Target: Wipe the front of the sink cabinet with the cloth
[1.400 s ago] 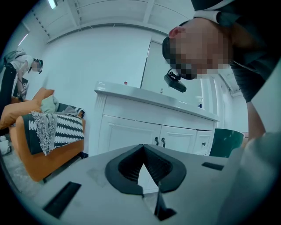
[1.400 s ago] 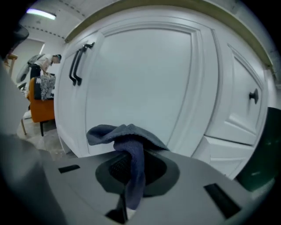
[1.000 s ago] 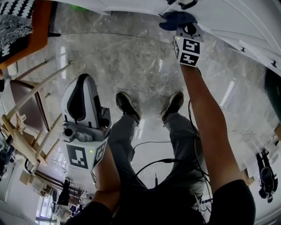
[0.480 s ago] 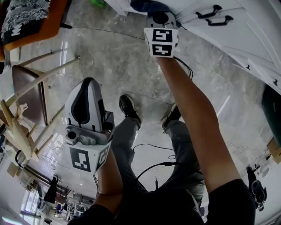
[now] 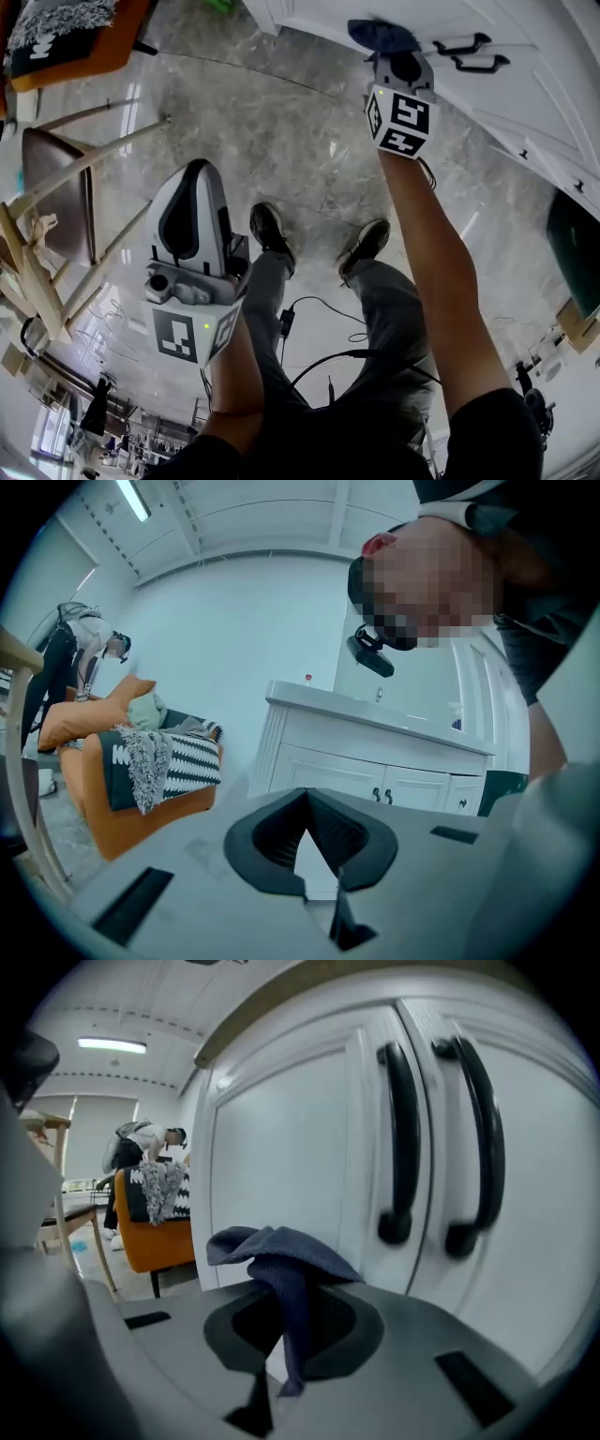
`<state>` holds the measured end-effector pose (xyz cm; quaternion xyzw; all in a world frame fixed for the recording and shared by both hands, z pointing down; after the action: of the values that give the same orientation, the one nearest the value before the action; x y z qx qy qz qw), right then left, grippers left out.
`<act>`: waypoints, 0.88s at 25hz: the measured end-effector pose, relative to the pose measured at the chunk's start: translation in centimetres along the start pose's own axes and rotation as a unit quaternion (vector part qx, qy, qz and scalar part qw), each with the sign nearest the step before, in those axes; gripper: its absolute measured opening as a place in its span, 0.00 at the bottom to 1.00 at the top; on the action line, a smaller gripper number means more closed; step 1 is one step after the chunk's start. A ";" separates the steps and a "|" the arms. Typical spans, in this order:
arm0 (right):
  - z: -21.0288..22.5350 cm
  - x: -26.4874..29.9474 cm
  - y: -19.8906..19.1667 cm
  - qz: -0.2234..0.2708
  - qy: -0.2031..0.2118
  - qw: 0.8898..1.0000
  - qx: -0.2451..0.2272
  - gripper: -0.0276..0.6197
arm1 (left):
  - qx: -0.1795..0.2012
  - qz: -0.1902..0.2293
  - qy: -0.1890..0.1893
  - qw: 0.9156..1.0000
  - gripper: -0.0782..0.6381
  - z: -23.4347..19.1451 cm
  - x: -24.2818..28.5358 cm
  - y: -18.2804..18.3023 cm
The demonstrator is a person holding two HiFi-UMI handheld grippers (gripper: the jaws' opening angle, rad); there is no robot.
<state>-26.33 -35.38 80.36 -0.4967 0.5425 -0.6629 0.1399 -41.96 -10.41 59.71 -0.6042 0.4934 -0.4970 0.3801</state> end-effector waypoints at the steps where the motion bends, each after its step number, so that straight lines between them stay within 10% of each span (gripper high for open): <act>1: -0.4 -0.7 1.8 0.020 0.006 1.000 -0.009 0.08 | -0.001 0.000 -0.003 1.000 0.11 0.1 0.1 0.0; 10: -9.6 -3.2 17.4 0.155 0.126 0.979 -0.040 0.08 | 0.002 0.001 -0.013 1.000 0.11 0.7 1.2 0.5; 16: 1.4 -9.7 16.4 0.161 0.036 0.983 0.079 0.08 | -0.005 0.012 -0.006 1.000 0.11 0.5 1.2 1.2; 22: 0.7 -11.0 18.2 0.191 0.010 0.981 0.036 0.08 | -0.013 0.011 0.010 1.000 0.11 -1.1 0.0 0.9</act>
<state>-27.04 -34.59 59.11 -0.3720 0.6046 -0.6480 0.2759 -43.24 -10.57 59.05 -0.5981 0.5102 -0.4928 0.3728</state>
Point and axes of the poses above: the fingertips, and each gripper's own axes: x forward along the fingers, z to its right, y out of its top, the point moved 1 cm from there along -x, backward along the fingers, and after that the axes turned 8 degrees about -z, right-handed, at the moved point
